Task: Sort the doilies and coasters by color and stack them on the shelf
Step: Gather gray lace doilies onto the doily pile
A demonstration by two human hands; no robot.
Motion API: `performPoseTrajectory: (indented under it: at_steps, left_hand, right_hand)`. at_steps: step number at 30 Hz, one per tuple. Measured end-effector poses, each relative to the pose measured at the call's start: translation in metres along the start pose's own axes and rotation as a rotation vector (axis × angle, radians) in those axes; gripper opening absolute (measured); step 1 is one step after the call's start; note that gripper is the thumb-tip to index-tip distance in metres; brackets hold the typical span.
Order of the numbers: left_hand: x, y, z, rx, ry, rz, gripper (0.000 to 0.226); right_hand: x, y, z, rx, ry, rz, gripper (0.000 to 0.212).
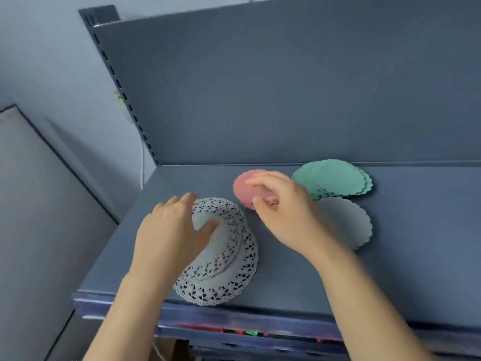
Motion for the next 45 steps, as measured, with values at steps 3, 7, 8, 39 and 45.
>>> performPoseTrajectory:
  at_steps: [3, 7, 8, 39, 45]
  left_hand:
    - [-0.003, -0.004, 0.045, 0.095, 0.209, 0.013, 0.061]
    - [0.022, -0.005, 0.127, 0.243, 0.474, -0.019, 0.057]
    - [0.033, -0.003, 0.149, 0.256, 0.534, -0.023, 0.058]
    - [0.199, 0.142, 0.56, 0.563, 0.236, -0.595, 0.09]
    - [0.225, 0.143, 0.605, 0.865, 0.153, -0.696, 0.055]
  right_hand:
    - [0.032, -0.033, 0.006, 0.135, 0.097, 0.114, 0.028]
    - [0.096, -0.102, 0.02, 0.348, 0.293, 0.254, 0.028]
    - [0.116, -0.122, 0.023, 0.386, 0.338, 0.294, 0.028]
    - [0.297, -0.468, 0.252, 0.353, 0.704, 0.26, 0.063]
    - [0.283, -0.517, 0.269, 0.07, 0.486, 0.45, 0.039]
Point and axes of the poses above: each hand's wrist, its own x-axis away from the middle knuckle, its own y-axis out of the palm, z = x × y, the point moved 2 cm from there along -x, towards the middle knuckle, and after that the axes turned 8 degrees about -y, right-handed, at the moved point
